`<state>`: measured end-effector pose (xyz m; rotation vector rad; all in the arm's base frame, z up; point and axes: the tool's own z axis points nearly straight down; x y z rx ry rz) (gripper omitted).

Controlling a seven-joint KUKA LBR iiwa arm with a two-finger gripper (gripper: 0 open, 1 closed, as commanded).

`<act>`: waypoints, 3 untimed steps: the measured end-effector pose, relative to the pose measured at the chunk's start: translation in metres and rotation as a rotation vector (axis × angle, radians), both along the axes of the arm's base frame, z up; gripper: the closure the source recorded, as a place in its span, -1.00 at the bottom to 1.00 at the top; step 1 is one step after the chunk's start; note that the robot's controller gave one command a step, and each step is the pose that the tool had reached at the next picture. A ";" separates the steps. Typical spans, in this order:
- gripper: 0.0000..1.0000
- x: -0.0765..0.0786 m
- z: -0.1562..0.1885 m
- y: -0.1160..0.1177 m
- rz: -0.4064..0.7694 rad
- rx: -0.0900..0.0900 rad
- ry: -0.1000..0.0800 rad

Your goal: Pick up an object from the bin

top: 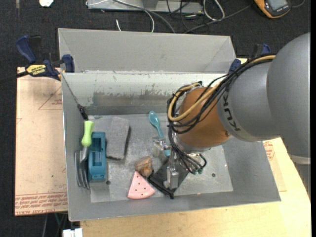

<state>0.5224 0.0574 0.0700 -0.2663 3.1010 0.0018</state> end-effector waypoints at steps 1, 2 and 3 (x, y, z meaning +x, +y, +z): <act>1.00 0.001 0.001 0.000 0.000 0.001 -0.004; 1.00 0.001 0.001 0.000 -0.001 0.001 -0.004; 1.00 -0.001 0.001 0.005 -0.142 0.003 -0.003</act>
Offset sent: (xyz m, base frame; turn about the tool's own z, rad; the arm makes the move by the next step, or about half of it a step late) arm 0.0000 0.0000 0.0000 0.0000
